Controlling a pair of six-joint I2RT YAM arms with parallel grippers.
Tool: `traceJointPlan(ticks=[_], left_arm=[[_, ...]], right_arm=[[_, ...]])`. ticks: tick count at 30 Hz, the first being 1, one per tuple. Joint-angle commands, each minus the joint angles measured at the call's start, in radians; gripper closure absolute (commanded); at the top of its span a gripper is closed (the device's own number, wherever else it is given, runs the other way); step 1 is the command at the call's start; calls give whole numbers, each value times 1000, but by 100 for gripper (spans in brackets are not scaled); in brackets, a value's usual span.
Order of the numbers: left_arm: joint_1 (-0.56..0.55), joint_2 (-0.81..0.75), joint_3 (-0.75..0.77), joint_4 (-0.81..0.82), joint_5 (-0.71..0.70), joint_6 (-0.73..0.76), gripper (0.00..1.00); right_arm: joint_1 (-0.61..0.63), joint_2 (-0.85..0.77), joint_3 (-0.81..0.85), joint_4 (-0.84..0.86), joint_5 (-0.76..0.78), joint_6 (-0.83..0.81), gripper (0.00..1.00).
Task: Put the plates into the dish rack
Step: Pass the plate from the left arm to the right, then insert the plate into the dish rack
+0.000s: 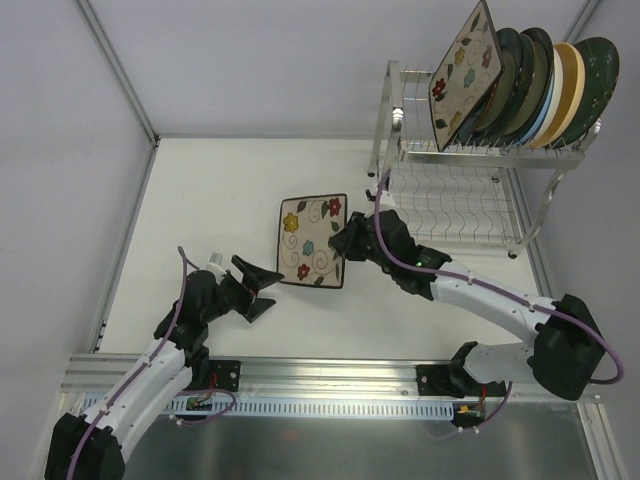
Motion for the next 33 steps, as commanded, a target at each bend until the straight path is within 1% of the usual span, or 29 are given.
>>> traceJointPlan(ticks=[1, 10, 13, 14, 16, 17, 19, 21, 24, 25, 26, 30, 33], left_arm=[[-5, 13, 63, 30, -31, 73, 1], [-3, 86, 140, 30, -80, 213, 1], [-3, 123, 171, 28, -97, 285, 1], [-3, 147, 189, 28, -101, 332, 1], [-2, 170, 211, 16, -109, 378, 1], [-2, 202, 234, 14, -107, 433, 1], [-2, 232, 260, -4, -107, 489, 1], [-2, 273, 304, -26, -112, 578, 1], [0, 327, 382, -108, -143, 719, 1], [0, 336, 396, -108, -143, 745, 1], [1, 342, 409, -145, -159, 769, 1], [15, 361, 461, -216, -193, 878, 1], [29, 359, 485, -259, -219, 947, 1]], right_arm=[[-6, -142, 180, 140, -33, -167, 99], [-16, -213, 427, -14, -44, -443, 99], [-20, -219, 507, -40, -34, -503, 99], [-22, -217, 528, -56, -28, -551, 99], [-23, -217, 593, -67, -24, -596, 99], [-25, -217, 616, -70, -19, -644, 99], [-28, -214, 677, -70, -2, -687, 99], [-31, -205, 721, -69, 13, -751, 99], [-34, -185, 832, -57, 35, -828, 99], [-36, -179, 832, -52, 35, -843, 99], [-39, -171, 873, -48, 42, -875, 99], [-51, -141, 953, -25, 53, -935, 99], [-68, -116, 1007, -5, 59, -958, 99]])
